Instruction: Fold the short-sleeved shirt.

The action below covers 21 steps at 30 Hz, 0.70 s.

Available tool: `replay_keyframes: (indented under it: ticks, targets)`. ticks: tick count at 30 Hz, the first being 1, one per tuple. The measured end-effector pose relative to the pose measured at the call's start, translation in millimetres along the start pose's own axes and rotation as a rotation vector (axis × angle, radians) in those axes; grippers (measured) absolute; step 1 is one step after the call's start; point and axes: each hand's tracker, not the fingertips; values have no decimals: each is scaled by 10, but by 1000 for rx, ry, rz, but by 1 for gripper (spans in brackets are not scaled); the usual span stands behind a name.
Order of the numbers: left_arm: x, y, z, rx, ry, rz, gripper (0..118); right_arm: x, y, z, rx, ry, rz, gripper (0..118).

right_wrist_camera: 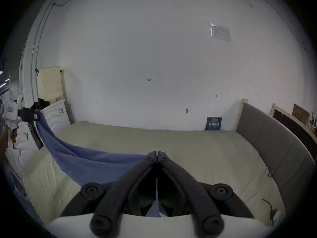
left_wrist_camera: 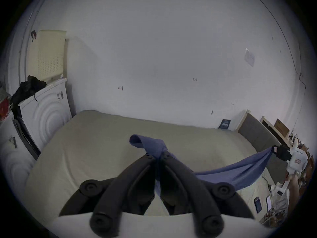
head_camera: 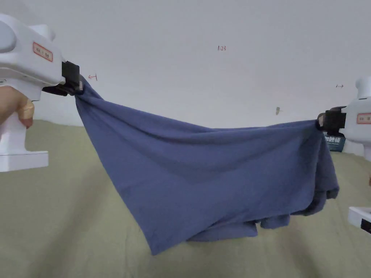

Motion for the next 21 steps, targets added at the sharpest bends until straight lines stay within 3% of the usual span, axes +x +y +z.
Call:
replay_keyframes:
  ticks: [11, 21]
  targets:
    - [-195, 104, -51, 13, 40, 116, 4, -56, 191, -360, 18, -4, -55, 0]
    - [-313, -320, -70, -68, 48, 132, 4, -59, -286, -347, -54, 11, -31, 0]
